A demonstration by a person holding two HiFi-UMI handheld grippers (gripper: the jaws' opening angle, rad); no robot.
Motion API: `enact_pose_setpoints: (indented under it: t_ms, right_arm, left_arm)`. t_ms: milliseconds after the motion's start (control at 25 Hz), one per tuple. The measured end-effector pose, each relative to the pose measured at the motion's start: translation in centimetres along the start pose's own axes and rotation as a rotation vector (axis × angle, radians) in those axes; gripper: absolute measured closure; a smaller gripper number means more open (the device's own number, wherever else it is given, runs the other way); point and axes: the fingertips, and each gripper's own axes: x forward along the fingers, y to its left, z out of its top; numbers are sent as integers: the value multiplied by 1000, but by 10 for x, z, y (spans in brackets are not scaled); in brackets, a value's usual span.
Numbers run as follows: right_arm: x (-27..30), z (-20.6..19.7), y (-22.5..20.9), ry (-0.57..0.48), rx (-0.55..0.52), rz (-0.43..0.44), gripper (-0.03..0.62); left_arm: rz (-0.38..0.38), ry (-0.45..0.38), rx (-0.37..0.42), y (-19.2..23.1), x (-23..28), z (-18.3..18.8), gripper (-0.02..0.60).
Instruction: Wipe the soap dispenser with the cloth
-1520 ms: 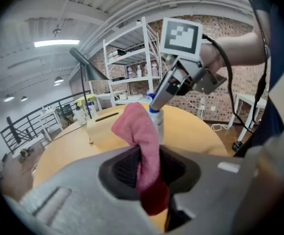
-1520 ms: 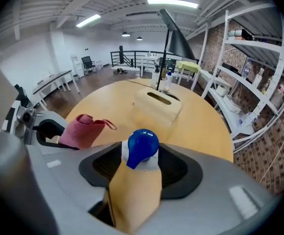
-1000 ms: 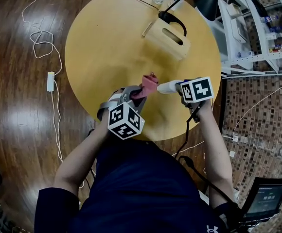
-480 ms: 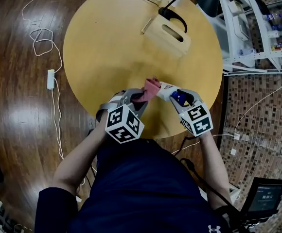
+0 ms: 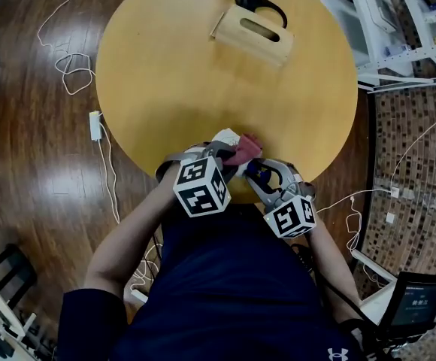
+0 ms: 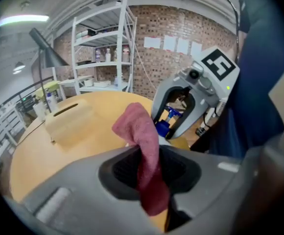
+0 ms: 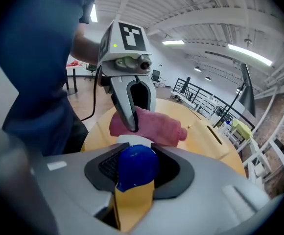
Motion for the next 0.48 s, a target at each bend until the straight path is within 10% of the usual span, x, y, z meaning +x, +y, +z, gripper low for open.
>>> enact_pose_setpoints:
  t_ms: [160, 320, 480]
  right_arm:
    - [-4, -7, 7, -7, 0, 16, 453]
    - [-4, -11, 10, -30, 8, 18, 453]
    - [-3, -13, 12, -25, -60, 35, 453]
  left_arm:
    - [-85, 148, -34, 4, 19, -27, 491]
    - [-17, 448, -66, 38, 35, -111, 492]
    - [-24, 370, -77, 33, 32, -85, 492]
